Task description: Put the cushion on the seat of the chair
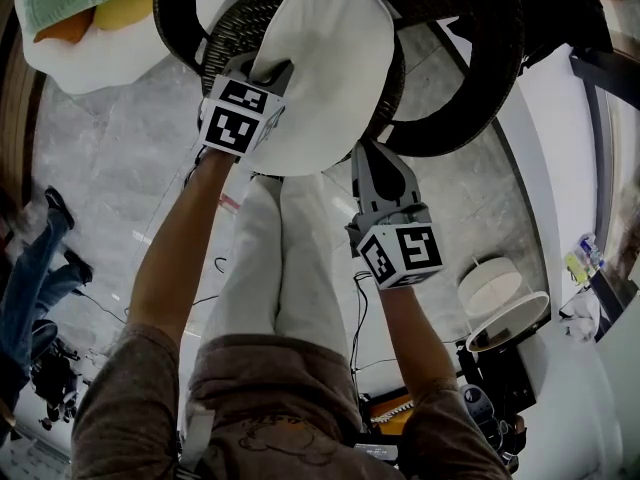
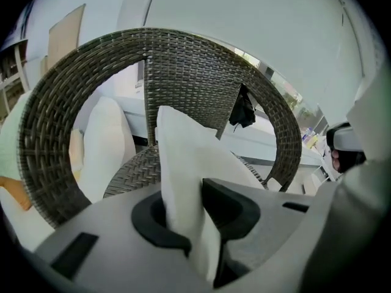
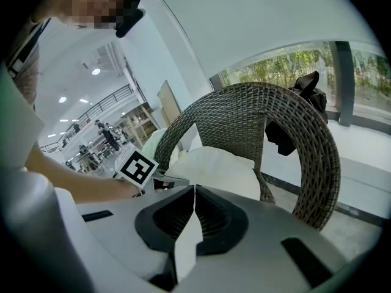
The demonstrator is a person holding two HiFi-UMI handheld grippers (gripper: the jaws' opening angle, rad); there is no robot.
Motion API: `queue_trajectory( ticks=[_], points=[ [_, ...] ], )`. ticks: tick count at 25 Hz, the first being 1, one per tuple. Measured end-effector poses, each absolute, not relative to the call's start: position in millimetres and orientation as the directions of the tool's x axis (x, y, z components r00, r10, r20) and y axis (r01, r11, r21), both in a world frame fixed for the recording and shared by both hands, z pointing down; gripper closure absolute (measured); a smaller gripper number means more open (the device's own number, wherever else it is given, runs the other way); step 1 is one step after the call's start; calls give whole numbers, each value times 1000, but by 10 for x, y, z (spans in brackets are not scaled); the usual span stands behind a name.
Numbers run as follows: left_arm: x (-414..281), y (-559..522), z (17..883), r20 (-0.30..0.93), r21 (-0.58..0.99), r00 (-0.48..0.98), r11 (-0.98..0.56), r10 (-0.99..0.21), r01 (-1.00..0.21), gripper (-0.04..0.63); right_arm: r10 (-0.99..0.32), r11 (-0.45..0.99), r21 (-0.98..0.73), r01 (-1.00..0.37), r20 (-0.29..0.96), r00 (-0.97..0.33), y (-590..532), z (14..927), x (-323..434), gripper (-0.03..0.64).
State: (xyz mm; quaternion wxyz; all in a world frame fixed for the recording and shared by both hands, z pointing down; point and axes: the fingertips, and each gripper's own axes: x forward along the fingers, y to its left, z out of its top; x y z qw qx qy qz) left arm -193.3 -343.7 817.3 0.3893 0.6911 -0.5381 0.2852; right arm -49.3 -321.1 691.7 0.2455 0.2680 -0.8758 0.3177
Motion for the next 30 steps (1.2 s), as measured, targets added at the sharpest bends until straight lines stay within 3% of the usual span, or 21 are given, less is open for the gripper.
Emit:
queue_trajectory(
  ticks=[9,17,23,24,27,30],
  points=[
    [-2110,-3362,8401,850,157,169,-66,-499,-985,461,-314,650,-427,-628,602,-734,-3197,6995,-520,597],
    [-2455,-3248,8521,865,116,83,37,-494,-993,258,-321,651,-436,-621,584,-746,-3189,6956,-561,597],
    [-2466,-3216,8315,853,101,79,14,-516,-995,256,-337,650,-444,-616,559,-758,-3170,6805,-631,597],
    [-2440,-3203,8252,851,104,85,8,-519,-995,262,-337,652,-444,-615,557,-759,-3152,6772,-645,597],
    [-2365,-3181,8058,840,89,87,-22,-535,-996,375,-342,660,-438,-610,548,-763,-3121,6660,-683,597],
    [-2335,-3139,7836,835,103,93,-12,-543,-995,542,-351,661,-437,-611,539,-766,-3100,6516,-722,597]
  ],
)
